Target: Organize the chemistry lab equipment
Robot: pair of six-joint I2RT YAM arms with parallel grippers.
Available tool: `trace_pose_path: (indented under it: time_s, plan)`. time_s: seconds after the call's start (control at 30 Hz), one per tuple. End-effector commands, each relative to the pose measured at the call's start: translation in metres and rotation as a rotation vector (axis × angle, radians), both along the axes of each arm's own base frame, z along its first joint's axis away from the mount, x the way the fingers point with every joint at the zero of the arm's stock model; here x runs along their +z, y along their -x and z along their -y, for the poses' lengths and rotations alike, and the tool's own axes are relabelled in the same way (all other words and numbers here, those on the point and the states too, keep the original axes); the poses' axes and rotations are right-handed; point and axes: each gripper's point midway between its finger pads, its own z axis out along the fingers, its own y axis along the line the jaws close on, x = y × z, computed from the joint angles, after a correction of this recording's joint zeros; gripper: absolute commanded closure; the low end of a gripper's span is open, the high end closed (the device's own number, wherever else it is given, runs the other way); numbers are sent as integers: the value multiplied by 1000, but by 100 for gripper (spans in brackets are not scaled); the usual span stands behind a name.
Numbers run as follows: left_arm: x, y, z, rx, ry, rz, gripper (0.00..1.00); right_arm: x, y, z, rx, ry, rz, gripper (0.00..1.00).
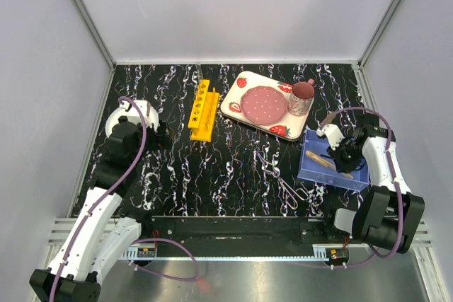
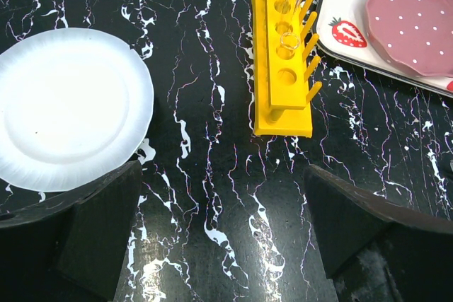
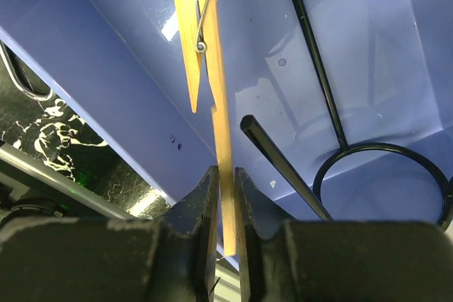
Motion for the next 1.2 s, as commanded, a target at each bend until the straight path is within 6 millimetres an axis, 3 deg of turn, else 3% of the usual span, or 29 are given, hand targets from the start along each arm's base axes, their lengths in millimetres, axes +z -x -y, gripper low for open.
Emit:
trace_pose_path:
  time_s: [0.0,0.33,0.47,0.6,0.7,0.87,1.03,1.17]
  plan:
    - [8,-5,5,-21,13,45,1,3,1,3,7,15,4,80]
    - [6,-6,7,-31,15,35,1,39,-5,-20,0,-104,80,62]
    - [3,-6,10,-45,19,21,1,67,-12,-50,11,-273,141,55]
    - [0,-6,14,-64,25,-1,1,90,-22,-82,6,-475,184,39]
    - [-1,-4,25,-118,52,-24,1,104,-31,-100,5,-608,209,29]
    - [8,11,61,-245,233,-96,1,115,-47,-113,-3,-743,238,0]
    - [13,31,105,-366,556,-183,1,117,-56,-121,-17,-835,241,0]
    - [13,43,131,-406,714,-190,1,119,-58,-122,-59,-857,226,0]
